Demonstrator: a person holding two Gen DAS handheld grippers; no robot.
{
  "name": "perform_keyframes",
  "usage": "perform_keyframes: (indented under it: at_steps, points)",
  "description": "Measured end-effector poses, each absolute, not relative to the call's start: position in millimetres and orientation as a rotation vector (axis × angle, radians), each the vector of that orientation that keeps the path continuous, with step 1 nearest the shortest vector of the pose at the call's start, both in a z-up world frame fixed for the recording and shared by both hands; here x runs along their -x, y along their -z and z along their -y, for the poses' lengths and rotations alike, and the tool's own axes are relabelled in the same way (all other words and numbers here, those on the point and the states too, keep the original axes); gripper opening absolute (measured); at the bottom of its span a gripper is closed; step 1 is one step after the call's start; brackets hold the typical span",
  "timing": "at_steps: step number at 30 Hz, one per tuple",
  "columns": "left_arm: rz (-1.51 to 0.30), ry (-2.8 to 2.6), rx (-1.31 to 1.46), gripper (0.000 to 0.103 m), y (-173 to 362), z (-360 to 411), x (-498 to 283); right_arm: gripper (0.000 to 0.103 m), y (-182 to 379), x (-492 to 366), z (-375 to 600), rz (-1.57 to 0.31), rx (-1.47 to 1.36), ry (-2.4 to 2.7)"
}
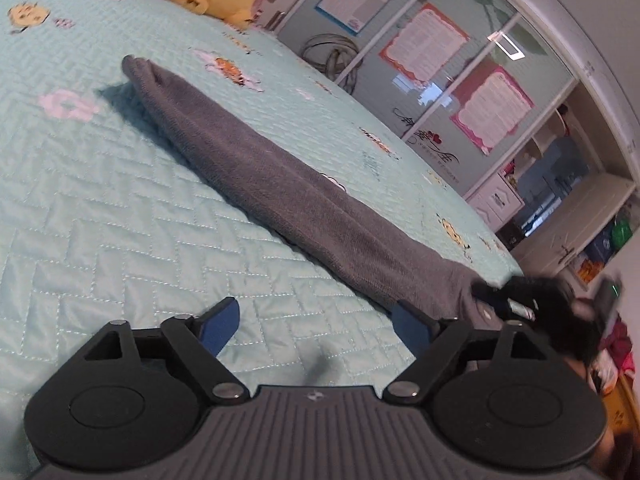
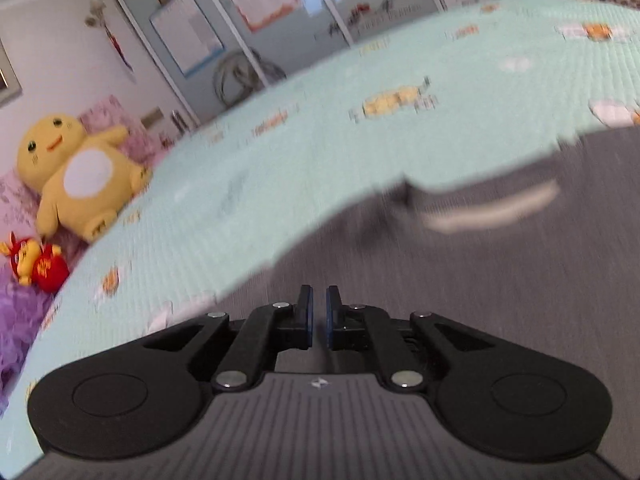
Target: Fold clothes
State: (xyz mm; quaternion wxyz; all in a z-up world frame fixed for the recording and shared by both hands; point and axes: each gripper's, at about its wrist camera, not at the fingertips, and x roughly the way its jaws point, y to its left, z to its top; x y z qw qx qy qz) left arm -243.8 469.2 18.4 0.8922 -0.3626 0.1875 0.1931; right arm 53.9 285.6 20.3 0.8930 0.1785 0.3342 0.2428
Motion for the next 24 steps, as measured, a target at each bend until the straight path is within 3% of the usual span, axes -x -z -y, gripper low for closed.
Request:
perform_keyframes:
  at_steps: [4,5,11,17,20,21,22,24]
  points:
    - [-0.384,-0.388,0.742,0.093,-16,-471,240,0.007,-16,-82,-294,-0.651,-0.373,-0.460]
    - [-0.382,-0.385,0.740,0.094,-15,-472,240,0.000,-16,-83,-291,-0.651,-0.384,-0.462]
    - [-0.377,-0.375,0.721,0.098,-13,-473,236,0.000,-17,-89,-277,-0.653,-0.451,-0.476]
    - [-0.368,-0.367,0.743,0.098,-11,-476,236,0.018,-23,-88,-270,-0.648,-0.510,-0.525]
    - [-0.368,-0.356,0.755,0.098,-12,-477,237,0.021,-19,-88,-299,-0.701,-0.399,-0.561]
    - [-0.368,-0.355,0.756,0.098,-11,-477,237,0.021,-12,-93,-311,-0.739,-0.333,-0.541]
    - [-0.369,-0.356,0.755,0.098,-11,-477,237,0.011,-3,-99,-323,-0.755,-0.273,-0.505]
    - [-0.372,-0.357,0.754,0.098,-11,-476,236,0.011,-6,-100,-336,-0.709,-0.207,-0.475]
